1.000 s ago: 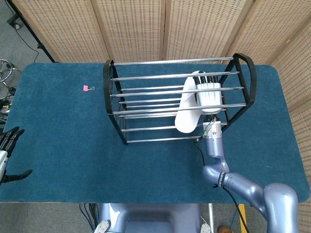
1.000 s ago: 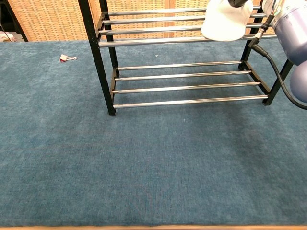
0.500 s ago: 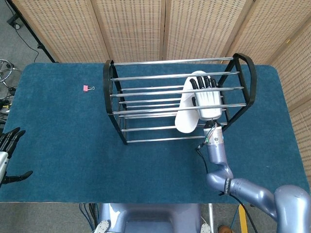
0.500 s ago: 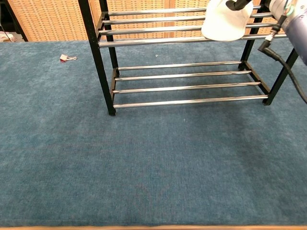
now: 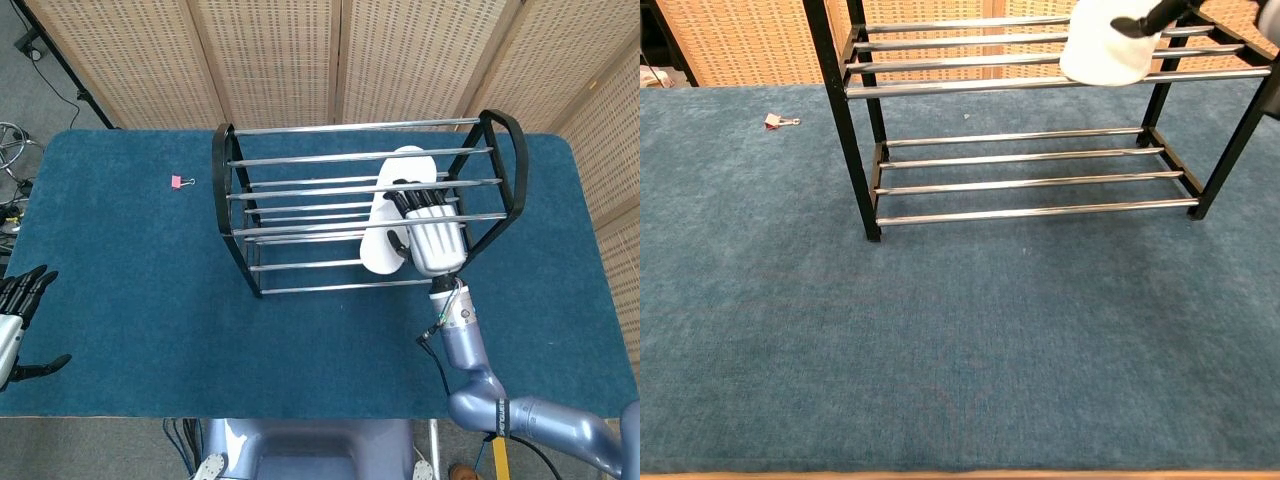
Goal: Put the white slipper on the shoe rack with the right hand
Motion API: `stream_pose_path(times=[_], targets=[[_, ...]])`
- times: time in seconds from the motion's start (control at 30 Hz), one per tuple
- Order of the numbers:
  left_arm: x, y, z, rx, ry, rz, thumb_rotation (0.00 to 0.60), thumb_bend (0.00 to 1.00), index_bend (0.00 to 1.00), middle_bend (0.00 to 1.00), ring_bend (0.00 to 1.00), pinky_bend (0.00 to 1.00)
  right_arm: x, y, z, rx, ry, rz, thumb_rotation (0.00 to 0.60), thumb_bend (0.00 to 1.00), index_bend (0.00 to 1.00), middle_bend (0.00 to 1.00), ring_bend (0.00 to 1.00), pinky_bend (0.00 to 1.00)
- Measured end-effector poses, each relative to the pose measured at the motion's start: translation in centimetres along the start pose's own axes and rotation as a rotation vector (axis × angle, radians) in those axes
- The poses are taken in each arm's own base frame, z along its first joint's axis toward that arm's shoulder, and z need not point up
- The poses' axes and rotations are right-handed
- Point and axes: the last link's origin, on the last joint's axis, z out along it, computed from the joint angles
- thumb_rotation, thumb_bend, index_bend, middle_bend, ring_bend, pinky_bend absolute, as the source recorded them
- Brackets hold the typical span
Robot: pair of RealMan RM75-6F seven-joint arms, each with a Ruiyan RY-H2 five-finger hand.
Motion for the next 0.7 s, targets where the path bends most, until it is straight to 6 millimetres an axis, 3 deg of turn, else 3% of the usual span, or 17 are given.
stream_pose_path(times=[0.37,0.7], targets=[[-0.1,0.2,-0.1,-0.007,-0.001,0.006,0.6,0.0,0.0,0.0,0.0,0.0,1.7,0.9,-4.8,0.109,-0.042,0.015,0.6,0.31,0.29,0.24,0.23,0.27],[0.0,0.4,-0.6,-0.012,0.01,0.007,0.6,0.0,0.0,0.0,0.0,0.0,3.8,3.7,-10.5,0.21,-0.061,-0.048,0.6,0.31,0.28,0.24,0.23,0.25]])
